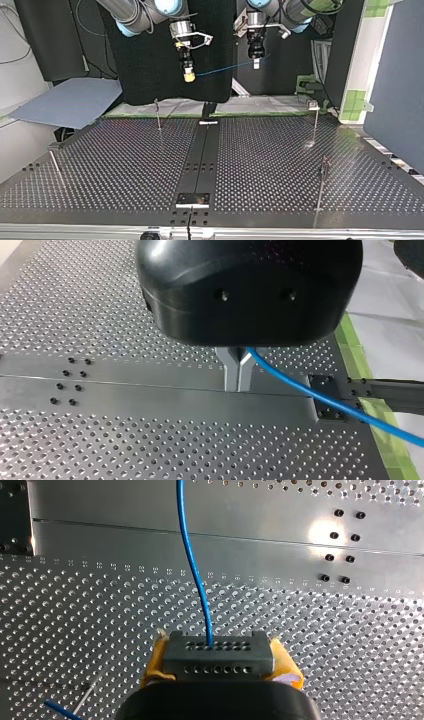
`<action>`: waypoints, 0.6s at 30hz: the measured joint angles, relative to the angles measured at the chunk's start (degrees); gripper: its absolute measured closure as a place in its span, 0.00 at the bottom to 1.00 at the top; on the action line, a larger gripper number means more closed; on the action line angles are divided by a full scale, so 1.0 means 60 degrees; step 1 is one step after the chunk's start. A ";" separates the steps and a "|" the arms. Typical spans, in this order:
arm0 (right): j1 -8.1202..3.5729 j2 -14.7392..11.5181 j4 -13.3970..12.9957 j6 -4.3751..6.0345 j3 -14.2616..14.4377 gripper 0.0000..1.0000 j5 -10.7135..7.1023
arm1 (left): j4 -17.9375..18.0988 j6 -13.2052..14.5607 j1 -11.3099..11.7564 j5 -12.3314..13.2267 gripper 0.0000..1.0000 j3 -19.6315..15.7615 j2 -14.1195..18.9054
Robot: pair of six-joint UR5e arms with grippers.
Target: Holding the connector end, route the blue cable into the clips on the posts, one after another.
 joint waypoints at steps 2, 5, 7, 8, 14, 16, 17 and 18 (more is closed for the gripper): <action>0.0000 0.0000 0.0000 0.0000 0.0000 1.00 0.0000 | 0.0000 0.0000 0.0000 0.0000 1.00 0.0000 -0.0006; 0.0000 0.0000 0.0000 0.0000 -0.0001 1.00 0.0000 | 0.0000 0.0000 0.0000 0.0000 1.00 0.0000 -0.0007; 0.0002 0.0003 0.0002 -0.0003 -0.0004 1.00 0.0004 | 0.0000 0.0000 0.0000 0.0000 1.00 0.0000 -0.0008; 0.0014 0.0018 0.0015 -0.0017 -0.0019 1.00 0.0017 | 0.0000 0.0000 0.0000 0.0000 1.00 0.0000 -0.0009; 0.0294 0.0387 0.0403 -0.0236 -0.0146 1.00 0.0350 | 0.0000 0.0000 0.0000 0.0000 1.00 0.0000 -0.0011; 0.0337 0.0490 0.0618 -0.0261 -0.0155 1.00 0.0419 | 0.0000 0.0000 0.0000 0.0000 1.00 0.0000 -0.0011; 0.0347 0.0517 0.0714 -0.0267 -0.0158 1.00 0.0435 | 0.0000 0.0000 0.0000 0.0000 1.00 0.0000 -0.0011; 0.0353 0.0535 0.0814 -0.0271 -0.0158 1.00 0.0446 | 0.0000 0.0000 0.0000 0.0000 1.00 0.0000 -0.0010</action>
